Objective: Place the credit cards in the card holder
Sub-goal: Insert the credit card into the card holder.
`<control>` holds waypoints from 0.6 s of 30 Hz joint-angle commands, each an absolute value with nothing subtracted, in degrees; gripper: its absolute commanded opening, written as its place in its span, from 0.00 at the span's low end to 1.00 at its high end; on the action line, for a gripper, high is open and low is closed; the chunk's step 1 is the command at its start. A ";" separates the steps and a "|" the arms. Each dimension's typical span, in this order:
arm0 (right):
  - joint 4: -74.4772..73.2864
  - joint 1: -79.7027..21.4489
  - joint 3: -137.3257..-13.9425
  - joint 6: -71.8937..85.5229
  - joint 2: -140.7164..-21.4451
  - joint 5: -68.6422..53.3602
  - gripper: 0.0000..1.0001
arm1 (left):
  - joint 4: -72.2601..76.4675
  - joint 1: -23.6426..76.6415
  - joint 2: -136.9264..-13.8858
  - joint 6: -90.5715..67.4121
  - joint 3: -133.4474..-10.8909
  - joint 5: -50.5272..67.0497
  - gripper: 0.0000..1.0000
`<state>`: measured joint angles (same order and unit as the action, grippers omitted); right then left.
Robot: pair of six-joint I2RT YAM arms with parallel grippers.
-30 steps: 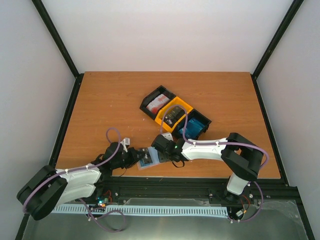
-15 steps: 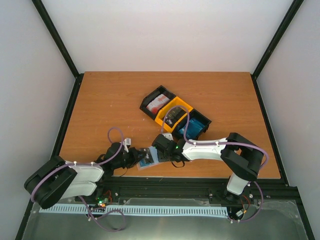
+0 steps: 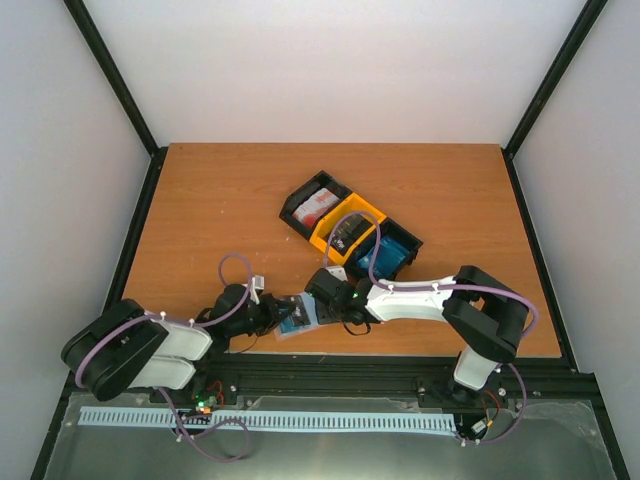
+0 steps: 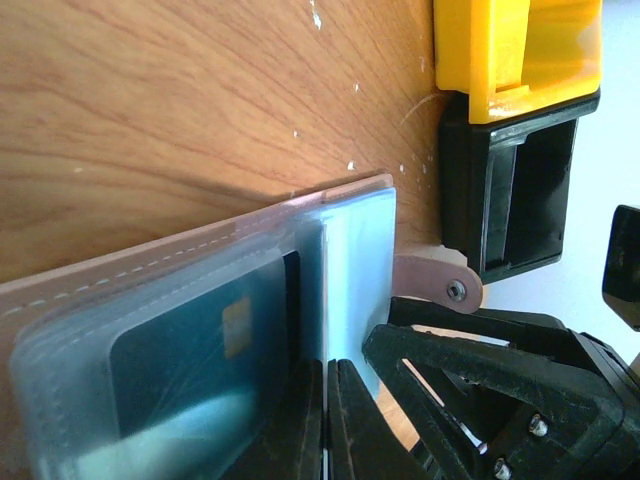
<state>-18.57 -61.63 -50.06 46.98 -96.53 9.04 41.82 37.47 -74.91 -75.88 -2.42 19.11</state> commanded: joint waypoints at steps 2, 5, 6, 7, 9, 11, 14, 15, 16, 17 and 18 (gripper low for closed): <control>-19.95 -61.35 -47.83 47.80 -97.83 6.69 0.33 | 45.19 38.06 -75.70 -77.00 -3.07 18.10 0.01; -19.95 -61.37 -47.80 47.79 -97.74 6.52 0.33 | 45.59 38.06 -76.64 -77.08 -3.20 18.36 0.01; -19.95 -61.35 -47.81 47.77 -97.66 6.51 0.33 | 45.94 38.01 -77.23 -77.22 -3.18 18.59 0.02; -20.03 -61.35 -47.88 47.73 -97.71 6.43 0.33 | 46.55 38.05 -77.77 -77.25 -3.21 18.91 0.02; -20.12 -61.29 -47.98 47.66 -97.71 6.36 0.33 | 47.98 38.06 -79.11 -77.53 -3.27 19.80 0.03; -20.29 -61.29 -48.13 47.64 -97.64 6.39 0.33 | 50.16 38.14 -80.47 -78.12 -3.10 20.76 0.03; -20.39 -61.27 -48.16 47.55 -97.49 6.42 0.33 | 53.05 38.39 -82.07 -79.24 -2.95 21.35 0.03; -20.39 -61.27 -48.16 47.62 -97.55 6.42 0.33 | 53.36 38.53 -82.35 -79.39 -3.17 21.38 0.03; -20.40 -61.31 -48.21 47.61 -97.54 6.39 0.33 | 53.43 38.58 -82.59 -79.45 -3.37 21.35 0.03; -20.38 -61.31 -48.25 47.63 -97.56 6.46 0.33 | 53.37 38.65 -82.79 -79.38 -3.68 21.35 0.04; -20.32 -61.27 -48.21 47.67 -97.55 6.44 0.33 | 53.10 38.65 -82.99 -79.30 -4.03 21.35 0.04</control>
<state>-18.33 -61.41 -49.80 46.98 -96.27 8.34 49.95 37.89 -81.87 -78.13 -2.48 20.95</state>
